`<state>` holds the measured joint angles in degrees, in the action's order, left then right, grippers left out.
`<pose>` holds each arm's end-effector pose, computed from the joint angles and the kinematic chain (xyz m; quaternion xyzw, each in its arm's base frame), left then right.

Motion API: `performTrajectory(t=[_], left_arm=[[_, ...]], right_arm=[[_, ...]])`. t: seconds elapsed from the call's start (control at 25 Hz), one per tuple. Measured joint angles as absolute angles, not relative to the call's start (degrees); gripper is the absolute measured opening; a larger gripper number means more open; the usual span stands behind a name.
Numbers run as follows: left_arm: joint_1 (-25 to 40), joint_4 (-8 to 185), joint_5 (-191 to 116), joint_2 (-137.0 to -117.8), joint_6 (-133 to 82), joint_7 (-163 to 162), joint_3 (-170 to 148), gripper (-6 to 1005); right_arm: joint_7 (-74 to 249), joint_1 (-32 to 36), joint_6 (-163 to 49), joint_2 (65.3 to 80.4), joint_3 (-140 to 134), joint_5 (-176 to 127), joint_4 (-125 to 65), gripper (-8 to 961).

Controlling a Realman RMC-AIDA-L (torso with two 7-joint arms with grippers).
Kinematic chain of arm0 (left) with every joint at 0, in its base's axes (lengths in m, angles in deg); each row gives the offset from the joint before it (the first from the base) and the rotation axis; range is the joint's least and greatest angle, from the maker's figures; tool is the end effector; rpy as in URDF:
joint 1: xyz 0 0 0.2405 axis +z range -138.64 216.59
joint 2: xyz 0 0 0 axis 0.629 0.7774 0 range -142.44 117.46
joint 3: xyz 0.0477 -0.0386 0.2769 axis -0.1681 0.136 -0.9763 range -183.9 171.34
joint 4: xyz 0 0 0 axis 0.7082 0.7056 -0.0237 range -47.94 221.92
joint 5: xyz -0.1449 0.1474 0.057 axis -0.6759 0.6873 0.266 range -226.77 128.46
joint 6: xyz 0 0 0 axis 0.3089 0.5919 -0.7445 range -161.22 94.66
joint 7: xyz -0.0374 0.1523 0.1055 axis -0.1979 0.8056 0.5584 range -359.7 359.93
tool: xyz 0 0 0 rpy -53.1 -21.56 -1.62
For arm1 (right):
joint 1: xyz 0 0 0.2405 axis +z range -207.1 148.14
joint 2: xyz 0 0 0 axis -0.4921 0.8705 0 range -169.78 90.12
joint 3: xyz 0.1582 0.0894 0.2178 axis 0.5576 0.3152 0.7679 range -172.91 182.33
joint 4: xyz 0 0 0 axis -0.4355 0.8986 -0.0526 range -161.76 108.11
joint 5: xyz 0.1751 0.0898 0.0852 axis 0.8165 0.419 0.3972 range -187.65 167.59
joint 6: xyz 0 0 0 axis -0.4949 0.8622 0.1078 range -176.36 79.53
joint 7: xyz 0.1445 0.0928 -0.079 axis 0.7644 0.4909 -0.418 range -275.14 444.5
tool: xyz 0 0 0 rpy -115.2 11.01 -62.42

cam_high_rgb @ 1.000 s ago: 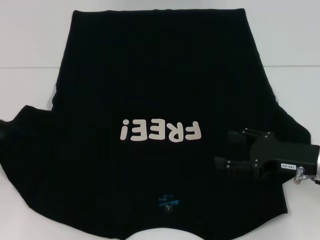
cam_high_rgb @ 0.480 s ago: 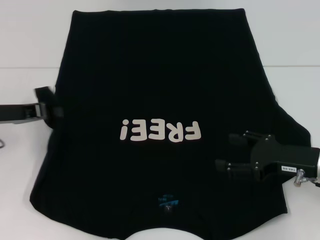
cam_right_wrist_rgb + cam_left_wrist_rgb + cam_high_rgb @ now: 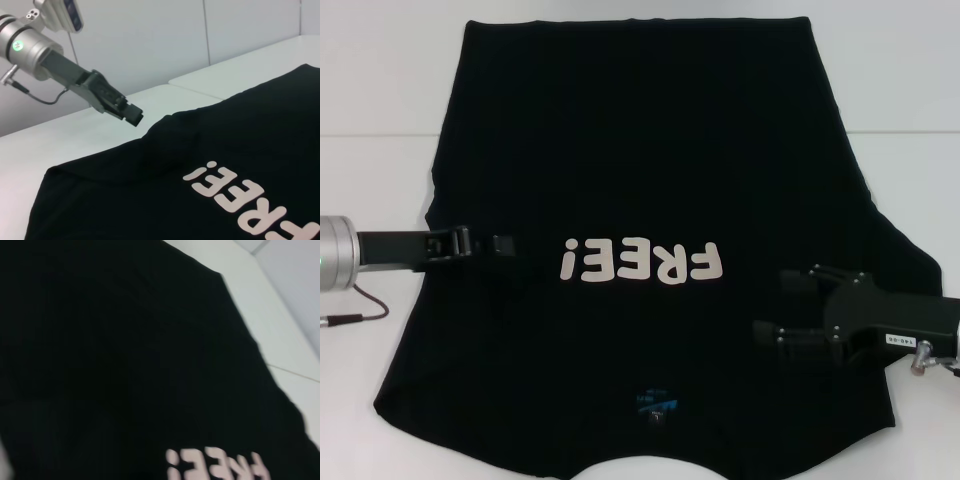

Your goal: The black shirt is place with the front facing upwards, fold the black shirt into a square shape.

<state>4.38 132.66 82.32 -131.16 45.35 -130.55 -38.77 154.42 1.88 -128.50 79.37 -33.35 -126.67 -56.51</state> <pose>-0.3020 0.4121 -0.0178 -0.7764 -0.5749 -0.1856 0.1797 0.2916 0.3671 -0.0781 -0.9419 0.2050 0.2042 0.1704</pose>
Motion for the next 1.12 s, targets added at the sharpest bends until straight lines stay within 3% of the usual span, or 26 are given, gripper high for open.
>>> performTrajectory(t=[0.16, 0.36, 0.44, 0.56, 0.76, 0.88, 1.12], left_arm=[[4.2, 122.7, 73.5, -127.42, 50.3, -119.6, -38.3, 100], [8.0, 121.8, 66.1, -127.91, 57.8, -103.6, -38.1, 284], [9.6, 121.8, 64.1, -128.46, 61.7, -96.5, -38.1, 362], [12.1, 121.4, 62.6, -129.67, 66.8, -84.0, -38.1, 499], [14.0, 121.5, 63.3, -131.1, 69.1, -75.9, -38.9, 701], [14.1, 121.4, 63.8, -131.17, 68.6, -75.5, -39.5, 784], [14.8, 121.5, 64.6, -131.64, 67.0, -73.5, -39.9, 918]], right_arm=[[156.0, 1.2, -128.6, 79.16, -32.7, -126.4, -56.8, 930], [167.8, 0.8, -129.0, 78.02, -29.2, -126.4, -59.7, 930], [176.7, 0.7, -129.1, 76.52, -29.4, -127.3, -62.0, 930], [194.2, 1.1, -129.5, 73.06, -29.6, -131.7, -66.3, 930], [216.1, 2.9, -131.4, 69.81, -29.0, -142.3, -74.2, 929], [226.2, 5.1, -132.0, 69.36, -28.7, -150.4, -77.5, 929], [230.6, 10.6, -128.2, 70.34, -29.2, -165.4, -73.6, 929]])
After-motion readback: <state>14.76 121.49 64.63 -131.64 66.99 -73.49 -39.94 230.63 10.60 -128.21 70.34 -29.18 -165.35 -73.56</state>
